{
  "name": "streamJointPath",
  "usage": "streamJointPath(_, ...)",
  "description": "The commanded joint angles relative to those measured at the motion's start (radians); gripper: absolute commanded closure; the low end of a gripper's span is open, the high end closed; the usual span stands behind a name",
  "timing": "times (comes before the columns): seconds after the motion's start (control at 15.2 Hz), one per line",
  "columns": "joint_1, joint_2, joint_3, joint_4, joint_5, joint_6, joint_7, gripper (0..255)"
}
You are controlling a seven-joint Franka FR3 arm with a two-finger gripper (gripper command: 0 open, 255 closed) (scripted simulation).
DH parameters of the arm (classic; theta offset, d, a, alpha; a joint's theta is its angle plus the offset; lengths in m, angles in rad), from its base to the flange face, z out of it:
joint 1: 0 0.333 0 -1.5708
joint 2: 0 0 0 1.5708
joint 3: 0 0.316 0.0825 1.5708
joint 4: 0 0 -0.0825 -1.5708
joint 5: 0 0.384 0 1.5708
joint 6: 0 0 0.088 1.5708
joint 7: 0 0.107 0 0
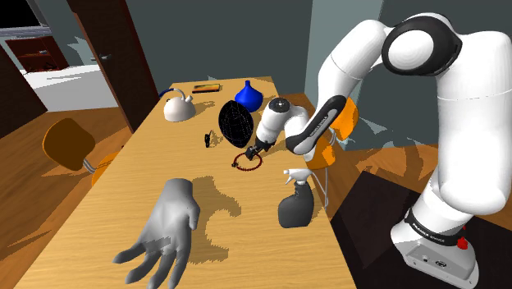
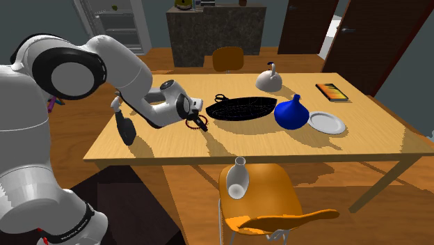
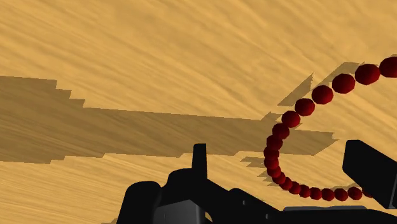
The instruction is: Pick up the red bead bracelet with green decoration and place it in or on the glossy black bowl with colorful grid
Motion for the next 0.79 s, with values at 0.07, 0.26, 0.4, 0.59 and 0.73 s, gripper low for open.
streamJointPath(0.07,0.0,0.0,0.0,0.0,0.0,0.0,0.0,0)
streamJointPath(0.26,0.0,0.0,0.0,0.0,0.0,0.0,0.0,255)
streamJointPath(0.4,0.001,-0.005,-0.002,-0.007,-0.003,0.002,0.003,255)
streamJointPath(0.59,-0.002,0.003,0.005,0.007,0.006,-0.005,-0.006,255)
streamJointPath(0.73,-0.001,0.009,0.001,0.01,0.002,-0.001,-0.003,255)
